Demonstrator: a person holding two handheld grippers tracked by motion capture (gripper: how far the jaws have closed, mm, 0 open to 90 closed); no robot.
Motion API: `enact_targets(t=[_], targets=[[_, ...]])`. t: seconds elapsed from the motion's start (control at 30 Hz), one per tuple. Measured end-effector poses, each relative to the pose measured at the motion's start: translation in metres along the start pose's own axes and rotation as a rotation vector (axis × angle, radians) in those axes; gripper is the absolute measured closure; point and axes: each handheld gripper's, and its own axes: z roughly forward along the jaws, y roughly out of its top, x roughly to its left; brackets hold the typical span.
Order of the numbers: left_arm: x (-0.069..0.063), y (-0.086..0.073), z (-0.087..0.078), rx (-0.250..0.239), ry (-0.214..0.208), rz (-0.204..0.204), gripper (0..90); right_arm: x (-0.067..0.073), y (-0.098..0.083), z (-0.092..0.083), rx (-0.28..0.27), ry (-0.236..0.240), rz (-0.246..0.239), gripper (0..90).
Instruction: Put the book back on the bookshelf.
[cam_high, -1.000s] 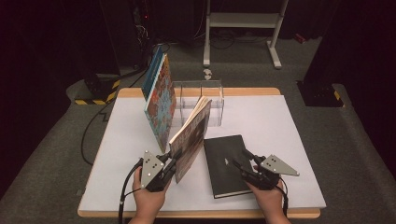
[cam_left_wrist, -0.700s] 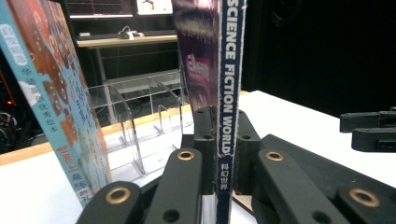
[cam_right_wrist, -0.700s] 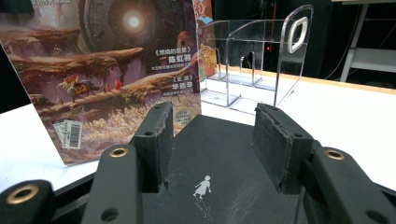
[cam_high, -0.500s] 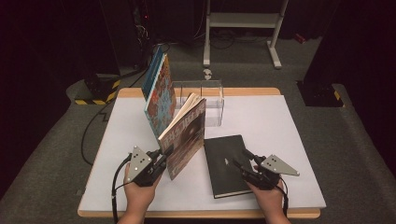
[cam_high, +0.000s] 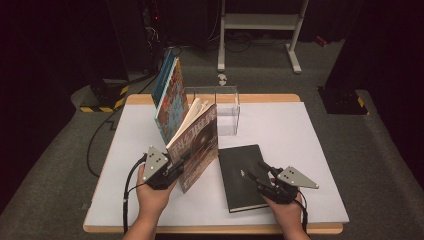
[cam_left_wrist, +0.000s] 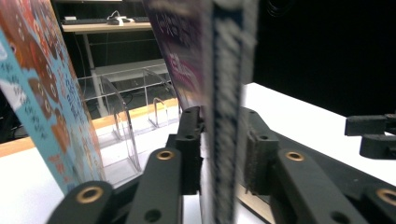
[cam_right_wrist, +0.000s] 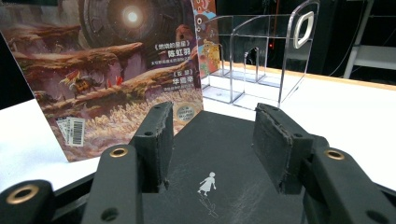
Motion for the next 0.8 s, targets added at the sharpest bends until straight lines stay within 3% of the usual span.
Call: enact_targets(t=[0.2, 0.3, 0.37, 0.53, 0.63, 0.8], targets=[[-0.003, 0.005, 0.008, 0.027, 0.008, 0.01, 73.8, 0.0, 0.0, -0.001, -0.001, 0.001, -0.002, 47.5], [-0.001, 0.006, 0.014, 0.043, -0.008, -0.037, 73.8, 0.0, 0.0, -0.001, -0.002, 0.002, 0.002, 47.5], [0.0, 0.005, 0.016, 0.055, 0.002, -0.037, 73.9, 0.0, 0.0, -0.001, -0.002, 0.003, 0.001, 47.5], [0.001, 0.005, 0.016, 0.058, 0.007, -0.029, 78.6, -0.001, 0.0, -0.001, -0.004, 0.006, 0.005, 47.5], [0.003, 0.006, 0.016, 0.059, -0.006, -0.057, 75.8, -0.001, -0.001, -0.001, -0.003, 0.008, 0.007, 47.5], [0.003, 0.004, 0.015, 0.057, -0.009, -0.042, 81.1, -0.002, -0.001, -0.001, -0.003, 0.011, 0.018, 47.5]])
